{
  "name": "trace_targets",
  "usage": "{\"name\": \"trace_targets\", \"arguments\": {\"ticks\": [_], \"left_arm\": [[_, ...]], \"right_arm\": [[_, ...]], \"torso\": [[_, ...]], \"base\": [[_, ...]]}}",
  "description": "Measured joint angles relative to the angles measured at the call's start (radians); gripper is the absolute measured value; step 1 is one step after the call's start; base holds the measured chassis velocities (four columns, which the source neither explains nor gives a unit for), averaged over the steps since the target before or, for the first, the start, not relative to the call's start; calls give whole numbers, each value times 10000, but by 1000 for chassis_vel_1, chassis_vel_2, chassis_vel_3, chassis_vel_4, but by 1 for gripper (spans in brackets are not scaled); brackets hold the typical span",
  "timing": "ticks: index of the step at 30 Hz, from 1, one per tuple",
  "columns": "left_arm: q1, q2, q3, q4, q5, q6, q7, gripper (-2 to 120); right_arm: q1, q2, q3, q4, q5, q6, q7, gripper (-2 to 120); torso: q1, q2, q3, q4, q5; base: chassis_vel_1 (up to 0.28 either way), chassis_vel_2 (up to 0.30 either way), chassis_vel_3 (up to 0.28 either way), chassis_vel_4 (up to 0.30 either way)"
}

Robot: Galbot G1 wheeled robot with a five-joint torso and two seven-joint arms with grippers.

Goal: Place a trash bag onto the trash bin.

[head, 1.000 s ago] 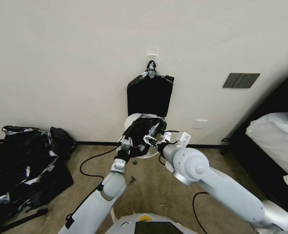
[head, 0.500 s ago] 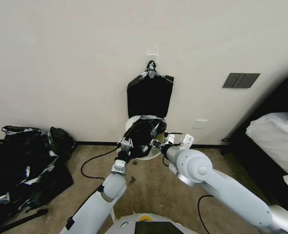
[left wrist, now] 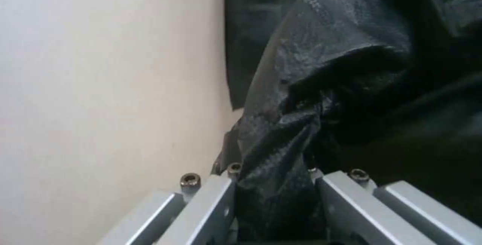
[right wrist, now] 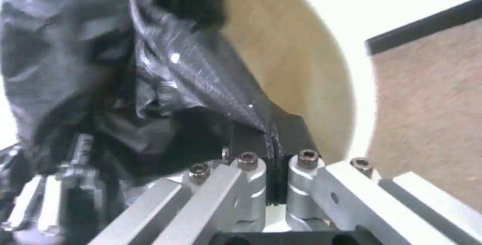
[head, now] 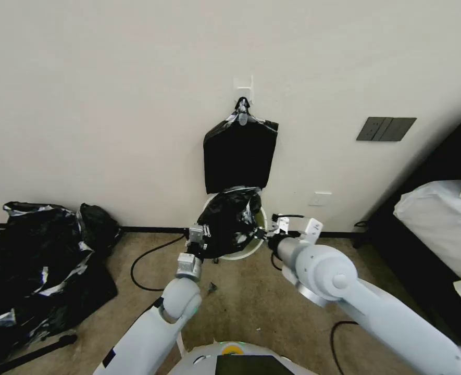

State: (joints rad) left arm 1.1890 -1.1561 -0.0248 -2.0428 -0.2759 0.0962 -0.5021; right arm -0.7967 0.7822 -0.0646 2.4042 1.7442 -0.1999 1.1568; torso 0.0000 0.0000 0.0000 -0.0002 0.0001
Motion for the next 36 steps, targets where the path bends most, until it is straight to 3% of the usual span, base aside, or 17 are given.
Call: {"name": "trace_targets", "arguments": {"ticks": [7,15,21,28,31,36], "left_arm": [[13,-65,-454,-231,-2310,490,-585,1],[51,-58,-690,-555,-4118,792,-792,1],[117,66,-921,-838,-5324,881,-397,1],[140,128,-1028,-845,-5964,880,-24,1],[133,97,-1026,-868,-6311,876,138,1],[54,128,-1081,-963,-7117,830,273,1]], "right_arm": [[-622,-661,546,243,-319,-45,-206,0],[-1211,-741,906,148,-479,-256,-498,0],[-1764,-778,1669,-219,-488,-691,-1387,0],[-2517,-1052,2619,-154,-407,-1013,-2275,4],[-2823,-1123,2956,-208,-366,-1298,-2880,0],[-3188,-1095,3369,-534,-360,-1738,-4130,5]], "torso": [[0,0,0,2,-1],[-1,0,0,1,0],[0,0,0,2,0],[0,0,-1,2,-1],[0,0,0,0,-2],[0,0,0,2,0]], "base": [[0,0,0,0],[0,0,0,0],[0,0,0,0],[0,0,0,0],[0,0,0,0],[0,0,0,0]]}}
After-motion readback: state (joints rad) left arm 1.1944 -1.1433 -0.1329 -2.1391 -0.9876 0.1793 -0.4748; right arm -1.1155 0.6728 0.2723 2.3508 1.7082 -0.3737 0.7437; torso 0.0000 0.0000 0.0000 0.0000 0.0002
